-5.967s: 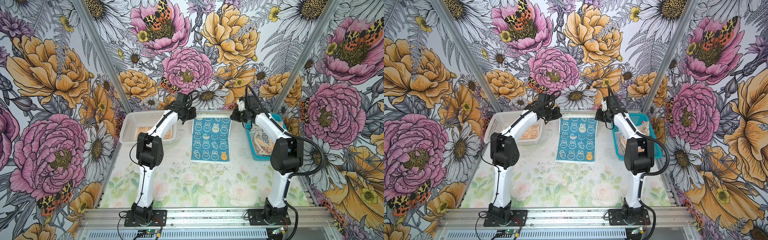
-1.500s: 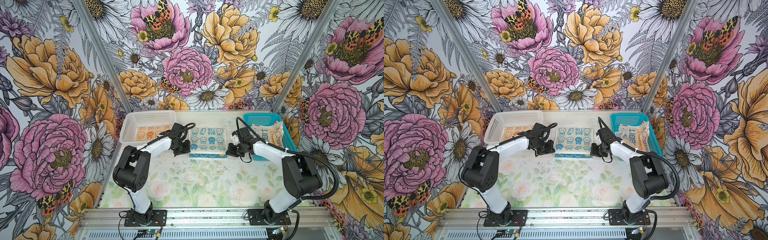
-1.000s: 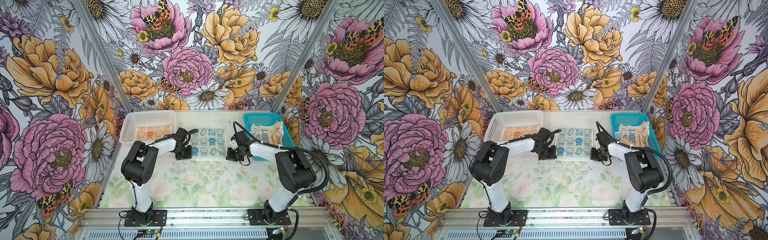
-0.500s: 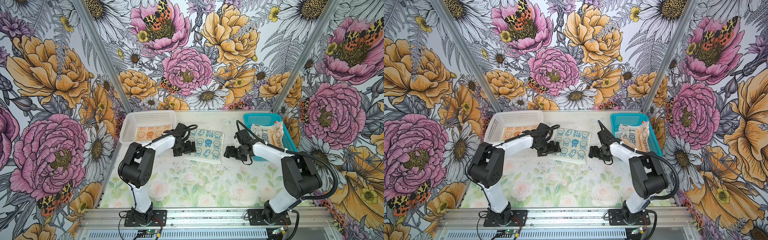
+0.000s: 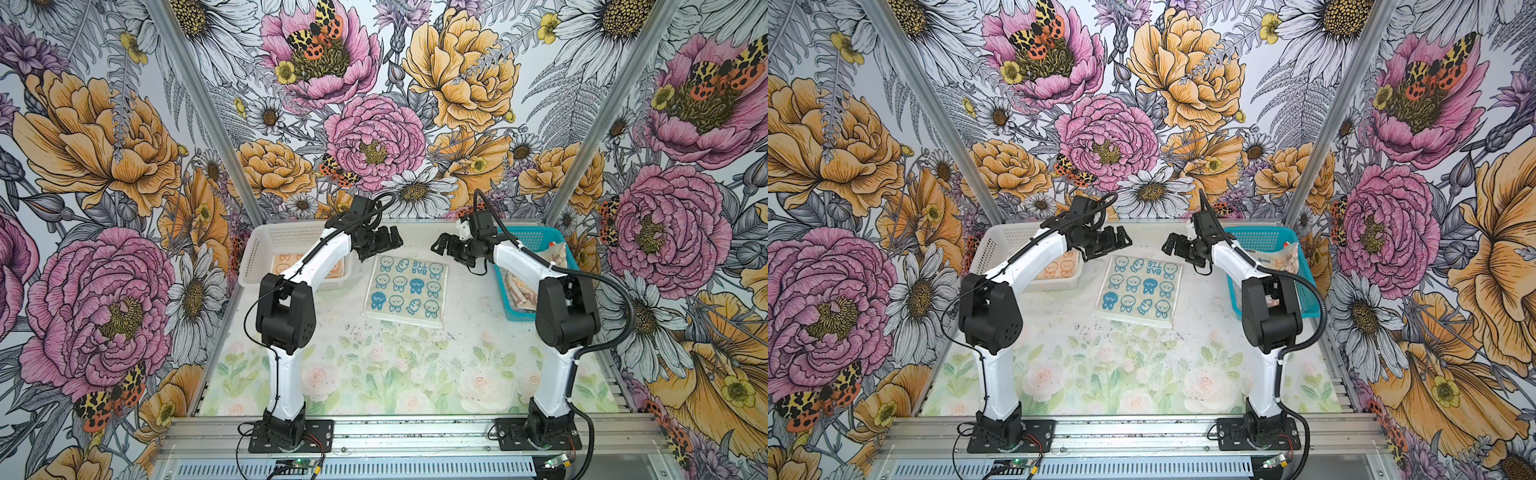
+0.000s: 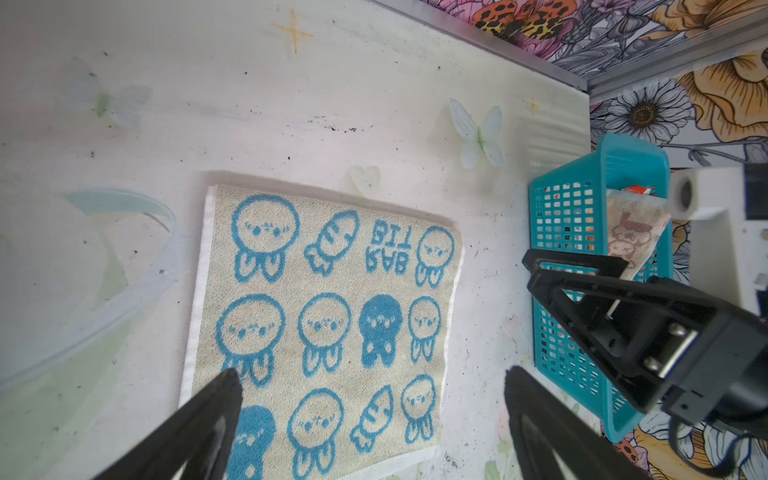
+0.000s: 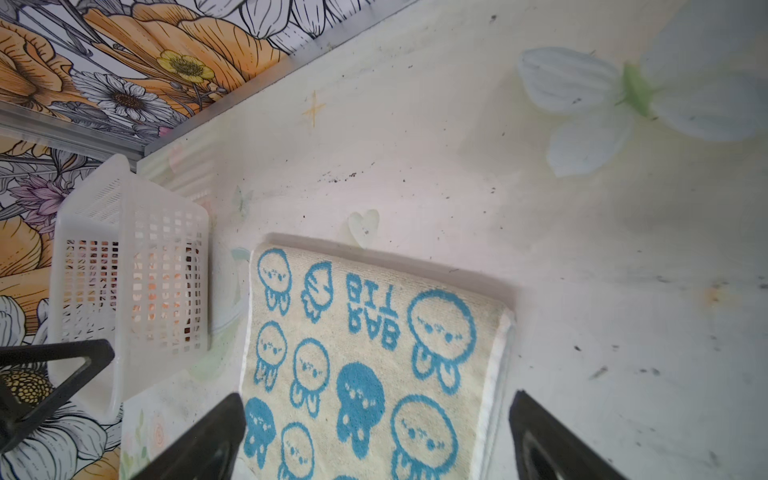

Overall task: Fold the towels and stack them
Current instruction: 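Raise both grippers and move them to the towel's far edge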

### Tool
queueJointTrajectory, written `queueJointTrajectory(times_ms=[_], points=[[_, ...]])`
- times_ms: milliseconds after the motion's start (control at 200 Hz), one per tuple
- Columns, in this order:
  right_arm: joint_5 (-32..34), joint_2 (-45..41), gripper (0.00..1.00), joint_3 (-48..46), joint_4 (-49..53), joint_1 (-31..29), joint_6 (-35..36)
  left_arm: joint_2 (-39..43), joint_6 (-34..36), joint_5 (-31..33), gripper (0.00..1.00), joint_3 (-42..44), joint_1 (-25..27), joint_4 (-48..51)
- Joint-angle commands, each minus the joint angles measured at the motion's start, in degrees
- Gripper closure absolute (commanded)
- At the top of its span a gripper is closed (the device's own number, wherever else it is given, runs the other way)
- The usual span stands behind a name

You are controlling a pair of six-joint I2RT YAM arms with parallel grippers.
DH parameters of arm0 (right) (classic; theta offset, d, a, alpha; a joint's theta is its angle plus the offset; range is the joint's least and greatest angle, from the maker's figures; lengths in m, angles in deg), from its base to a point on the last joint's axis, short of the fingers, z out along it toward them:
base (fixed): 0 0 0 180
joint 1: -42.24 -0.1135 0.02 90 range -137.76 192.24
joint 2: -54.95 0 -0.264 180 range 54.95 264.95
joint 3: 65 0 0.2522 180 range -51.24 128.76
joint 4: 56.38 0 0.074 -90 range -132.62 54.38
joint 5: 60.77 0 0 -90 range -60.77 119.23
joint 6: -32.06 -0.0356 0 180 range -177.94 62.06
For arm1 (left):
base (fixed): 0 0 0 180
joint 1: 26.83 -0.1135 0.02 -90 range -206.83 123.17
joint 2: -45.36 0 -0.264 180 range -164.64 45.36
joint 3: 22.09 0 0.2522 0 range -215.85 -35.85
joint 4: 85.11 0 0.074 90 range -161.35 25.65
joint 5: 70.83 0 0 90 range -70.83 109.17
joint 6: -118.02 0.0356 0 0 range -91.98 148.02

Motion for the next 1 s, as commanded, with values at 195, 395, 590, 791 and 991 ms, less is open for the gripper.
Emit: queueJointTrajectory(times_ms=[195, 395, 590, 791, 991], points=[[-6.0, 11.0, 0.01, 6.8, -5.3, -0.1, -5.8, -13.8, -2.7, -3.9, 0.01, -8.9, -0.4, 1.6], [-5.7, 13.6, 0.01, 6.1, -5.3, 1.2, -4.7, -15.2, -2.4, -3.4, 0.01, -6.2, 0.6, 1.0], [-5.3, 15.1, 0.01, 6.1, -5.0, 3.7, -2.9, -14.3, -3.0, -3.2, 0.01, -2.1, 2.0, -0.3], [-5.6, 16.8, 0.01, 8.3, -3.1, 5.6, -1.0, -13.0, -5.0, -3.3, 0.01, 2.7, 5.0, -2.9], [-4.8, 18.1, 0.01, 14.5, 1.9, 5.9, 2.2, -12.0, -7.0, -4.2, 0.01, 3.7, 7.4, -4.1]])
